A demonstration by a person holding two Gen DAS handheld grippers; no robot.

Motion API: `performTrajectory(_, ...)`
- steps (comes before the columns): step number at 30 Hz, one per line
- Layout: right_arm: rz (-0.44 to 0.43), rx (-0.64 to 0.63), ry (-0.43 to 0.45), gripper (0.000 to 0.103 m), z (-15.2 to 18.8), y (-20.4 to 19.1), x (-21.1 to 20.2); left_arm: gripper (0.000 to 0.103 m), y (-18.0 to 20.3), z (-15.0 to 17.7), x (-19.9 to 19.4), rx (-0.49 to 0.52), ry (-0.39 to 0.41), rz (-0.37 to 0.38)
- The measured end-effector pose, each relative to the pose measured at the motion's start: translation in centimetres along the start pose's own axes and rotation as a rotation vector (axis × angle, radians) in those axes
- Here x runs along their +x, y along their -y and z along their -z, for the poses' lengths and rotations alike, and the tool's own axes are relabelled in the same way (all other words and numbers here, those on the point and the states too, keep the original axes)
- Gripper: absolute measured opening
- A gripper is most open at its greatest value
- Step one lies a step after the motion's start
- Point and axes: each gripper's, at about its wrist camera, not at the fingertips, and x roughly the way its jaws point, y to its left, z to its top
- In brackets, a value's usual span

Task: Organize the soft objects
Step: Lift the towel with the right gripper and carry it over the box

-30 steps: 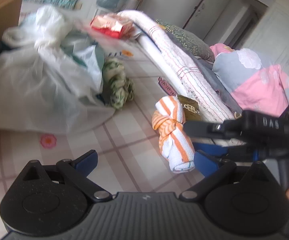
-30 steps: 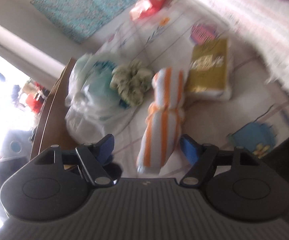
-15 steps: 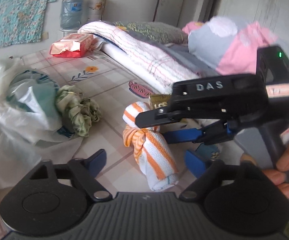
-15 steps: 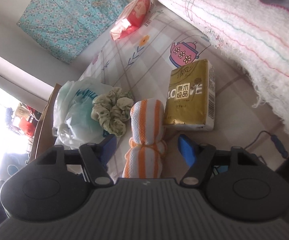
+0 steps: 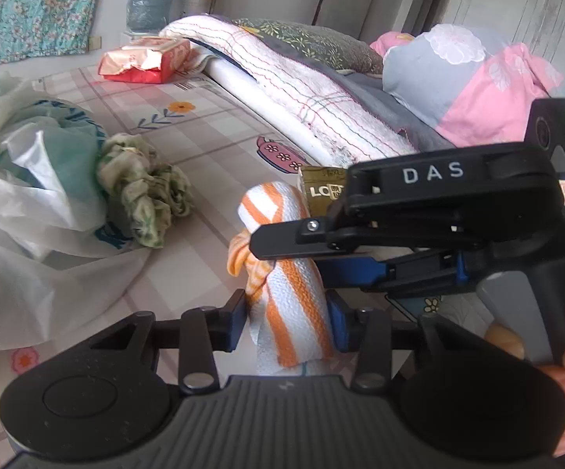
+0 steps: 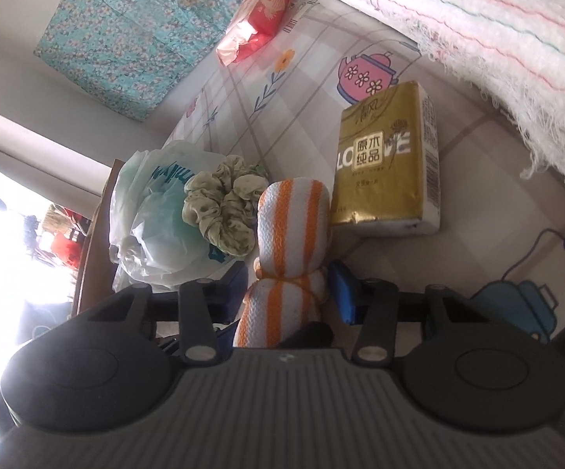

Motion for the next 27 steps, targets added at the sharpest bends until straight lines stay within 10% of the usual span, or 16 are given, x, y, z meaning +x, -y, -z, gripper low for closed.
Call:
performTrajectory(14,-0.120,-0.135,0.023,0.042,0.4,-7.4,-2.1,0.042,-1.8,-0.8,-9.3,0.007,0.218,-0.067)
performTrajectory(27,-0.369,-0.487,-0.252,0.043,2.2,-29.5,8.2,0.043,-13.5,-2.3,-22.2,-0.147,0.276,-0.470)
